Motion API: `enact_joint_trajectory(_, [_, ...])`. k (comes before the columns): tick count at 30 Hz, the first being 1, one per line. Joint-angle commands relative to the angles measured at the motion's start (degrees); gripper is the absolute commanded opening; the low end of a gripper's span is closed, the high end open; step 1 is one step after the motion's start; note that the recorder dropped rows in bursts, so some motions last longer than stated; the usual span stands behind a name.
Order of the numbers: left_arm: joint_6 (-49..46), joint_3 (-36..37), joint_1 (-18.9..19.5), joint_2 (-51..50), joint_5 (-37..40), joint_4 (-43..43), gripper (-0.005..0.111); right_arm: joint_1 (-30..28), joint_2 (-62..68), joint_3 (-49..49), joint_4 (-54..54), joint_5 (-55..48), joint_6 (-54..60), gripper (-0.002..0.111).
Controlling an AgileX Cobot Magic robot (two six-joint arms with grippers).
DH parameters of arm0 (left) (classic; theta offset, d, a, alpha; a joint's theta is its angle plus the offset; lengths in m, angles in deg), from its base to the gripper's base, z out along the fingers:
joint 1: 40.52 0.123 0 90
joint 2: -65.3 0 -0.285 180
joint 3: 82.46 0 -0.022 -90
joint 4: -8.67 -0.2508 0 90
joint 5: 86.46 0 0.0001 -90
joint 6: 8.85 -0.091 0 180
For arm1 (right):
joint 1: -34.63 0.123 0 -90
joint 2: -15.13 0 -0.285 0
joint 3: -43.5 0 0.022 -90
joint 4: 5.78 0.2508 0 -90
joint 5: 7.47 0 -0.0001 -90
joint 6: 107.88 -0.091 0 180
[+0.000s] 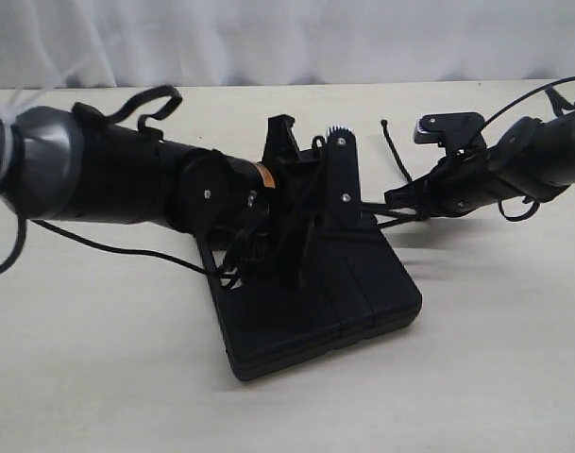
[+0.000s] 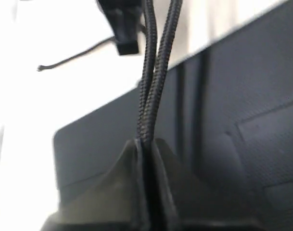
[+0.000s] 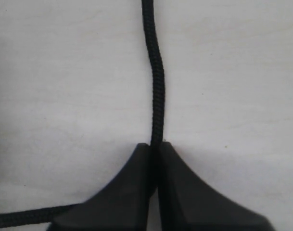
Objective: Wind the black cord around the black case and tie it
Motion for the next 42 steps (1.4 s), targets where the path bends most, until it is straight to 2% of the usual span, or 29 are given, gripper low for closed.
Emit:
enact_joint_trajectory(1, [0.69, -0.07, 2.78, 3.28, -0.81, 7.25, 0.000, -0.62, -1.09, 1.15, -0.81, -1.77, 1.00, 0.004])
enact_joint_trajectory(11, [0.69, -0.07, 10.15, 3.54, 5.46, 15.76, 0.000, -0.62, -3.88, 1.15, 2.67, -1.58, 3.44, 0.004])
enact_joint_trajectory(16, [0.69, -0.07, 11.29, 3.54, 8.25, 15.76, 0.000, 0.36, -6.72, 1.15, 7.32, -1.71, 8.46, 0.004])
enact_joint_trajectory(20, [0.81, -0.07, 11.29, 3.54, 7.73, 15.76, 0.000, 3.40, -7.74, 1.15, 7.94, -1.02, 9.88, 0.004])
enact_joint_trajectory(24, [9.89, 0.05, 11.90, 3.54, 3.68, 15.76, 0.000, 6.75, -7.74, 2.85, 7.94, 4.98, 10.66, 0.004])
enact_joint_trajectory(29, [19.43, 1.36, 14.67, 3.54, -2.01, 15.66, 0.000, 10.26, -7.88, 6.11, 7.94, 13.25, 11.10, 0.004])
enact_joint_trajectory(32, [21.24, 2.62, 15.93, 3.54, -2.93, 15.66, 0.000, 12.23, -8.16, 7.41, 4.36, 16.93, 11.68, 0.004])
enact_joint_trajectory(38, [21.51, 2.62, 15.89, 3.44, -2.02, 12.86, 0.000, 17.49, -11.02, 11.90, 1.28, 28.88, 11.55, 0.004])
enact_joint_trajectory(42, [21.25, 2.70, 15.89, 2.16, -3.33, 11.79, 0.000, 20.03, -13.62, 14.91, -2.91, 31.46, 11.55, 0.004])
